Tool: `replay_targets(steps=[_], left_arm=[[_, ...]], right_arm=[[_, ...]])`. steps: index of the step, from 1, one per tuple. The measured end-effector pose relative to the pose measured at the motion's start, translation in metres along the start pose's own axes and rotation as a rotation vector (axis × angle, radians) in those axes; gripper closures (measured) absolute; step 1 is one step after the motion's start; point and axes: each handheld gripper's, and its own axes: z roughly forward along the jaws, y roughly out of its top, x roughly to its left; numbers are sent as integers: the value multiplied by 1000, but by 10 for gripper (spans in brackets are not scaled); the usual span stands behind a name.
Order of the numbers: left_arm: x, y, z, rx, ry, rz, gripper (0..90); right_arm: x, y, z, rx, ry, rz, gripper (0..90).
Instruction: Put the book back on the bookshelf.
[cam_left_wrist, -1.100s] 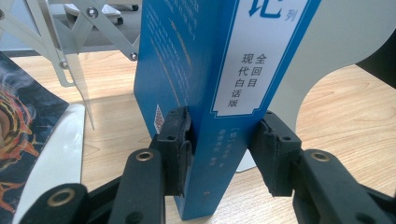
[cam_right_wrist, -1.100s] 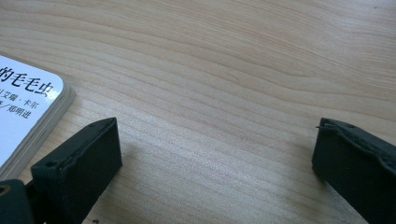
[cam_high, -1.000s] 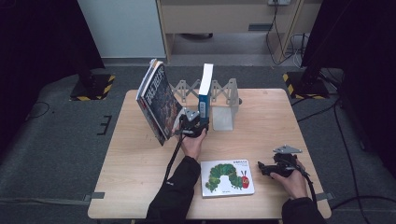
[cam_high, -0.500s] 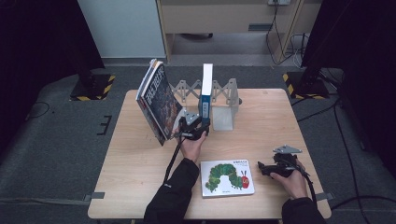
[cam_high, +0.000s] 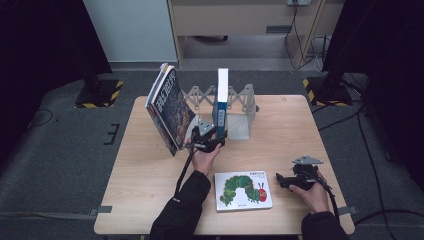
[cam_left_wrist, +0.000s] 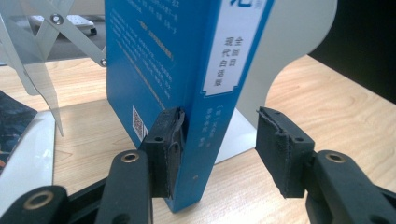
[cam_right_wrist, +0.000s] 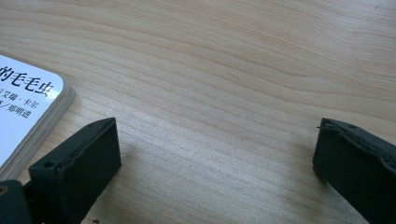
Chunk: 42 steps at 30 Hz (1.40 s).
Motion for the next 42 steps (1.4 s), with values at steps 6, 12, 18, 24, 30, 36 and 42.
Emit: replay_targets(steps=[6,12,18,24,30,36,42], left_arm=[[1,7,-14,12,-9,47,444],[0,14,-31,16,-6,80,426],[1,19,-54,21,-27,91,407],[2,12,-76,57,-49,108,391],[-1,-7,-89,120,-78,143,365],[0,-40,-103,234,-104,186,340],[9,-72,-104,345,-99,184,320]], right_arm=[[0,0,0,0,-1,0,9],[0,0,0,2,1,1,5],[0,0,0,5,-1,-2,2],[1,1,1,5,-6,5,3],[2,3,-2,40,-6,8,23],[5,5,-7,72,-2,16,72],[11,9,-14,52,37,37,97]])
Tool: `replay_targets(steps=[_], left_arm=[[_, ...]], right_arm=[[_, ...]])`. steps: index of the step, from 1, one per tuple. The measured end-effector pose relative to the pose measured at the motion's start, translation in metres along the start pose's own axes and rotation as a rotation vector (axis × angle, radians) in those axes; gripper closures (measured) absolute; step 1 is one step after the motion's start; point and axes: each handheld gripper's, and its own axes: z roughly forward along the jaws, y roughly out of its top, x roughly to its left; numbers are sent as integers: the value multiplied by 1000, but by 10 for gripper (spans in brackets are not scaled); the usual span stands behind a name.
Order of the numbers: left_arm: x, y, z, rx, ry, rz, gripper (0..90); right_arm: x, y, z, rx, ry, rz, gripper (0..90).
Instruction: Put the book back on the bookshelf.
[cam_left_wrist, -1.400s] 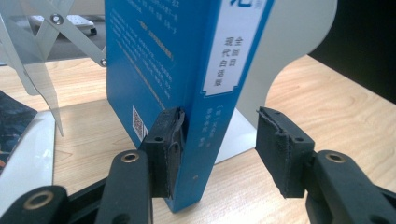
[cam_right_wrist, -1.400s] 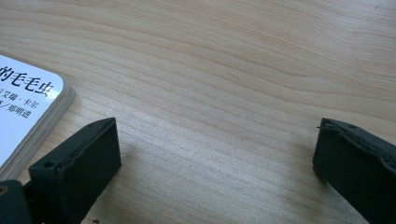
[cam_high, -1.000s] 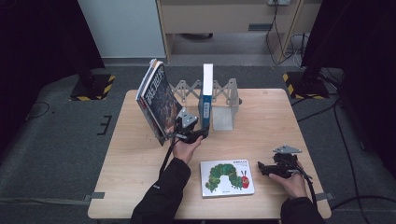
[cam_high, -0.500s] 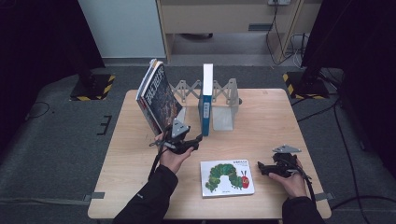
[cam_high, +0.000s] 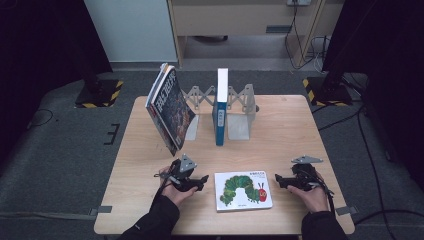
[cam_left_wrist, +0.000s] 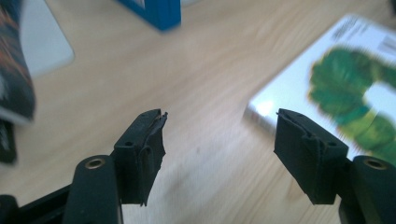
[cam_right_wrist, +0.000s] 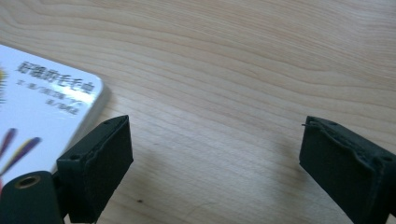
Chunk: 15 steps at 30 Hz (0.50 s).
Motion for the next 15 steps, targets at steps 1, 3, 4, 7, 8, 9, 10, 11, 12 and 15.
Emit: replay_targets(steps=[1,3,4,7,8,9,10,11,12,15], left_arm=[[1,-4,3,19,-2,6,320],[1,-5,5,31,-4,9,316],[2,-8,8,45,-6,3,311],[4,-11,11,71,8,8,296],[4,-11,11,71,8,8,282],[8,-14,12,83,6,-10,276],[10,-16,13,94,10,-17,275],[12,-18,14,100,16,-10,275],[13,-19,14,96,23,-3,262],[16,-20,15,89,28,-3,240]], right_arm=[[1,1,-1,-6,6,-3,98],[4,1,-3,-12,17,1,101],[8,3,-6,-29,33,-7,106],[13,5,-10,-42,50,-9,109],[15,5,-10,-48,56,-5,110],[17,5,-11,-45,61,-10,112],[19,5,-12,-43,63,-6,113],[21,6,-12,-38,70,-10,114],[23,6,-12,-36,73,-10,114],[29,7,-13,-42,91,-7,119]])
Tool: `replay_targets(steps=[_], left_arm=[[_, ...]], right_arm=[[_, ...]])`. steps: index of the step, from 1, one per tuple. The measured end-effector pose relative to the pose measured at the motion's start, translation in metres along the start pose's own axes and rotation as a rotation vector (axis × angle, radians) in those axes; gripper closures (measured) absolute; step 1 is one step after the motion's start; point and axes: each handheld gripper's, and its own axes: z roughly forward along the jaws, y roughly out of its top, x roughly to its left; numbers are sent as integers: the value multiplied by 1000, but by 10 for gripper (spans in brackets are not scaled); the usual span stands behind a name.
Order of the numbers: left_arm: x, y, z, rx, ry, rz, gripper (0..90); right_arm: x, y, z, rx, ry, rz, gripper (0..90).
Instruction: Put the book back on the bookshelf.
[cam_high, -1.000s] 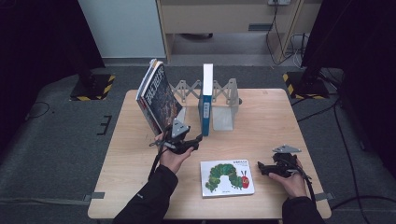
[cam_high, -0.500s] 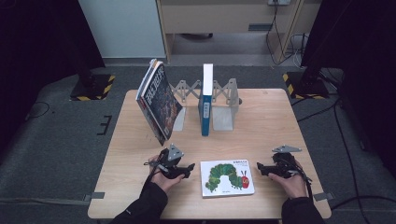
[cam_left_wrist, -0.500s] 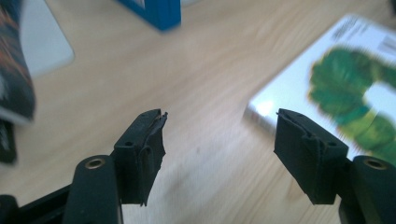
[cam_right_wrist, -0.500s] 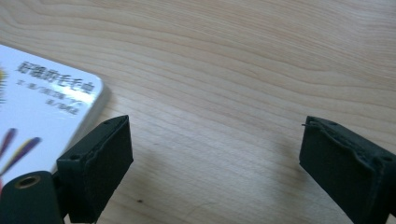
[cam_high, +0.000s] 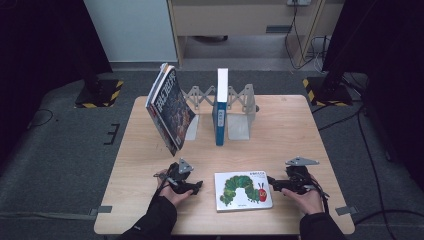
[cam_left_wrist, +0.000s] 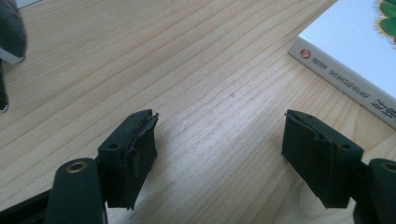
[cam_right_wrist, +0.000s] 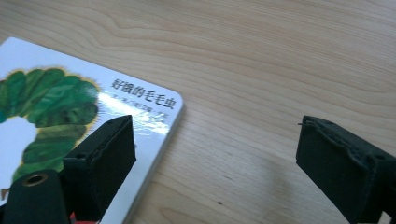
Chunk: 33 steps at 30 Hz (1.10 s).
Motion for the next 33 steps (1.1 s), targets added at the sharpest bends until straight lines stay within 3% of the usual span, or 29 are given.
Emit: replay_targets(steps=[8,17,22,27,33], left_arm=[[1,-8,5,-65,-11,13,109],[1,-7,6,-42,-9,11,13],[1,-7,7,-37,-4,6,0],[5,-8,5,-52,-32,-18,0],[0,-8,6,-38,0,2,0]], right_arm=[[8,1,0,7,24,-8,126],[12,1,-4,2,40,-3,136],[13,1,-5,4,45,5,140],[15,1,-4,14,63,16,149],[17,1,-1,16,86,8,184]])
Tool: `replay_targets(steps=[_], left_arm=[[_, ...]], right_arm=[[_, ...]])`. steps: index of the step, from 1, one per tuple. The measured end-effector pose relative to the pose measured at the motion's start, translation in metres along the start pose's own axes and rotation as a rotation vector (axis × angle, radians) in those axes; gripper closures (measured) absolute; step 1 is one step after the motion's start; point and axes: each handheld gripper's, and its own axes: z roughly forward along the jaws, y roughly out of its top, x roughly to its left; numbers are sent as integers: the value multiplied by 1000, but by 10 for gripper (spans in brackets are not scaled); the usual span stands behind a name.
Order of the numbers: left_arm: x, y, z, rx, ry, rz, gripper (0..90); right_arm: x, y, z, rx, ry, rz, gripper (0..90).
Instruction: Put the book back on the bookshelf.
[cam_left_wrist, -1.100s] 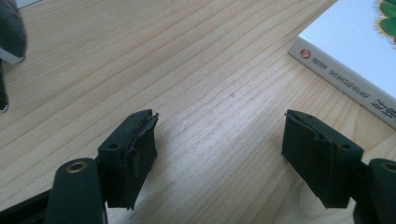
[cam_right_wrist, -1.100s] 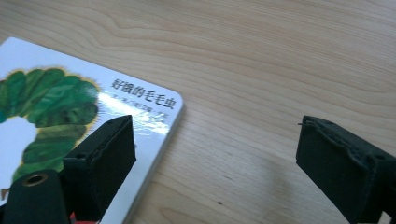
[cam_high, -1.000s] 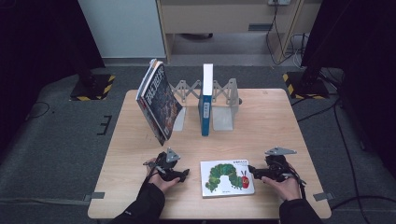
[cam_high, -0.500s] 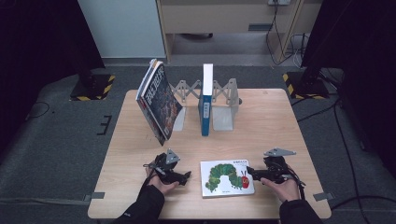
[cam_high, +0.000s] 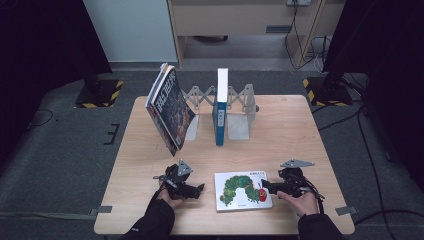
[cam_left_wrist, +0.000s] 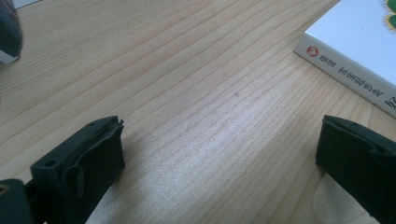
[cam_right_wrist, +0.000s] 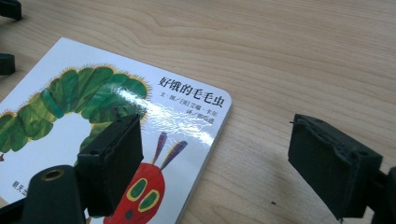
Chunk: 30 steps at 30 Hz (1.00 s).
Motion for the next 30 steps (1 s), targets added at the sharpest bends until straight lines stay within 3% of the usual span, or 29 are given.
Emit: replay_targets(steps=[12,18,30], left_arm=[[-1,0,0,2,2,-2,0],[-10,1,0,11,43,-47,0],[-18,0,0,2,30,-32,0]], right_arm=[[8,-2,13,46,98,30,315],[9,-3,16,56,113,40,317],[9,-3,21,68,123,51,294]])
